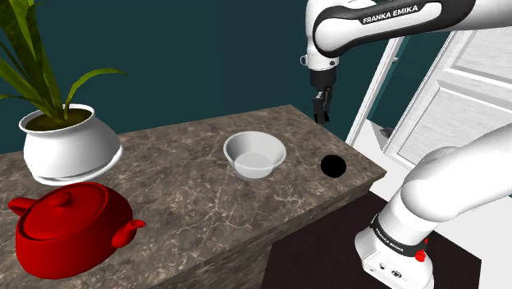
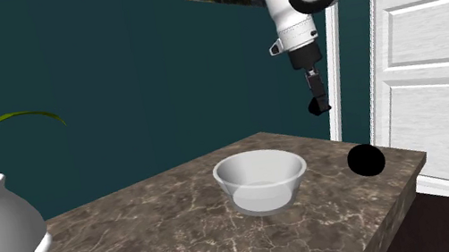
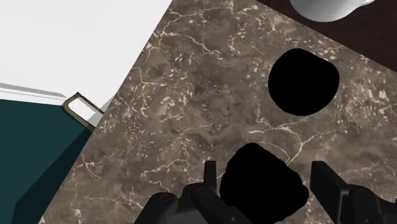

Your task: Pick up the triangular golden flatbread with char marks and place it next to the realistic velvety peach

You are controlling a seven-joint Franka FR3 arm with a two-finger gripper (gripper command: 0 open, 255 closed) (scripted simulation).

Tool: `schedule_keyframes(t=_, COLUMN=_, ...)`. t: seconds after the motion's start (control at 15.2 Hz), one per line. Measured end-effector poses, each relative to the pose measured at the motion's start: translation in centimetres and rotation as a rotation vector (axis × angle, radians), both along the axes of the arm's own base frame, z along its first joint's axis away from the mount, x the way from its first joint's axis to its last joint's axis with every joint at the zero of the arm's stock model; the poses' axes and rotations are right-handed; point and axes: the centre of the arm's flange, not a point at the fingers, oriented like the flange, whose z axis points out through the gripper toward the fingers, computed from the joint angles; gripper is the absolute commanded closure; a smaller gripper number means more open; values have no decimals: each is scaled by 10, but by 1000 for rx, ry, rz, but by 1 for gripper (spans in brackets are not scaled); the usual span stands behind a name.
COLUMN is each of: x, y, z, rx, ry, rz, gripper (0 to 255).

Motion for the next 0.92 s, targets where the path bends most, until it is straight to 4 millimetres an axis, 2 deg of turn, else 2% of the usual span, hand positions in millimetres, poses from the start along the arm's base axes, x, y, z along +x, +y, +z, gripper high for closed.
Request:
schedule_keyframes(t=0.07, x=-4, y=-12, z=4, rx=0, ry=0, rz=0, gripper=255)
schedule_keyframes(t=0.66, x=-54, y=-120, z=-2, rx=1, ry=0, rz=0, gripper=255)
schedule_keyframes(t=0.79, x=-61, y=-133, z=-8, rx=1, ry=0, rz=1, gripper=255)
schedule_keyframes(t=0.92, x=-62, y=-134, z=-18, rx=1, ry=0, rz=1, gripper=255)
